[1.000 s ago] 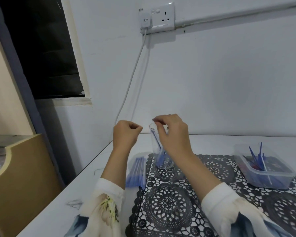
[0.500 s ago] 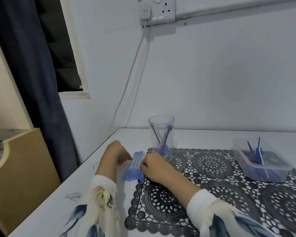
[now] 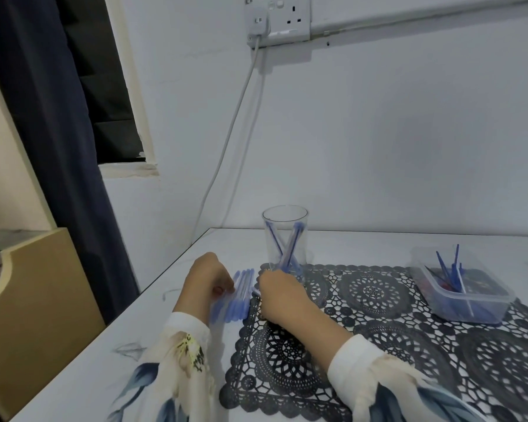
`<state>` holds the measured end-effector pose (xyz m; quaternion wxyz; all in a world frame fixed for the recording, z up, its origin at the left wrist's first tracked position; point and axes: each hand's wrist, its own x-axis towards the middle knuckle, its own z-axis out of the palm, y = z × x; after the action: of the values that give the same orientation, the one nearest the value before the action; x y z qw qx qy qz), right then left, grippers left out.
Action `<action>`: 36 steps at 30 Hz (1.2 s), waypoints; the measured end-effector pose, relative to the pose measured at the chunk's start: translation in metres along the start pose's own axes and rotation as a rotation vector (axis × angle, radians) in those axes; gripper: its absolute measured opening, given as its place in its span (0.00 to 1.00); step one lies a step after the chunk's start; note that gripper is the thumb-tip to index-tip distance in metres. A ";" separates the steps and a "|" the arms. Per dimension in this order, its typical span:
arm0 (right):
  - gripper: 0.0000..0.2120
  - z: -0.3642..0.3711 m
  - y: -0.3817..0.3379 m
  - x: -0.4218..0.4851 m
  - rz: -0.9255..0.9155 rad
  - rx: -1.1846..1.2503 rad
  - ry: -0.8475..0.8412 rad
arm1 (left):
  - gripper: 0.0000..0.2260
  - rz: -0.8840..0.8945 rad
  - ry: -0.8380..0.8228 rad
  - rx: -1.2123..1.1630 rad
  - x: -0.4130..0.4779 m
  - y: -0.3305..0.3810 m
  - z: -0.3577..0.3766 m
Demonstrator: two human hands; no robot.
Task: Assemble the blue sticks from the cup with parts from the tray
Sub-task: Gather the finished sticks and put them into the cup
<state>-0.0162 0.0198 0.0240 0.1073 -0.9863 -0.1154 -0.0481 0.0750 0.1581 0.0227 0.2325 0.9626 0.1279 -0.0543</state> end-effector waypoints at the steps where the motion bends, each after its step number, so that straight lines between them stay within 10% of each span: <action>1: 0.10 -0.004 0.000 0.000 -0.005 -0.009 -0.033 | 0.10 0.008 0.014 0.001 -0.001 0.000 0.000; 10: 0.39 -0.073 0.002 -0.009 -0.175 0.526 0.081 | 0.06 0.283 0.068 -0.878 -0.039 0.014 -0.065; 19: 0.32 -0.084 0.018 -0.002 -0.320 0.798 1.074 | 0.04 0.711 0.429 -1.379 -0.077 0.058 -0.074; 23: 0.22 -0.073 0.032 0.005 -0.283 0.749 1.194 | 0.05 0.777 0.520 -1.243 -0.075 0.076 -0.050; 29: 0.12 -0.049 0.051 0.020 -0.107 0.534 0.893 | 0.06 0.687 0.490 -0.654 -0.065 0.078 -0.019; 36: 0.10 -0.046 0.055 0.028 -0.074 0.449 0.870 | 0.05 0.619 0.451 -0.677 -0.060 0.072 -0.026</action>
<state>0.0204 -0.0369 0.0610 0.3537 -0.8225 -0.1021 -0.4335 0.0379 0.0956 0.0869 0.5032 0.8138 -0.1056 0.2708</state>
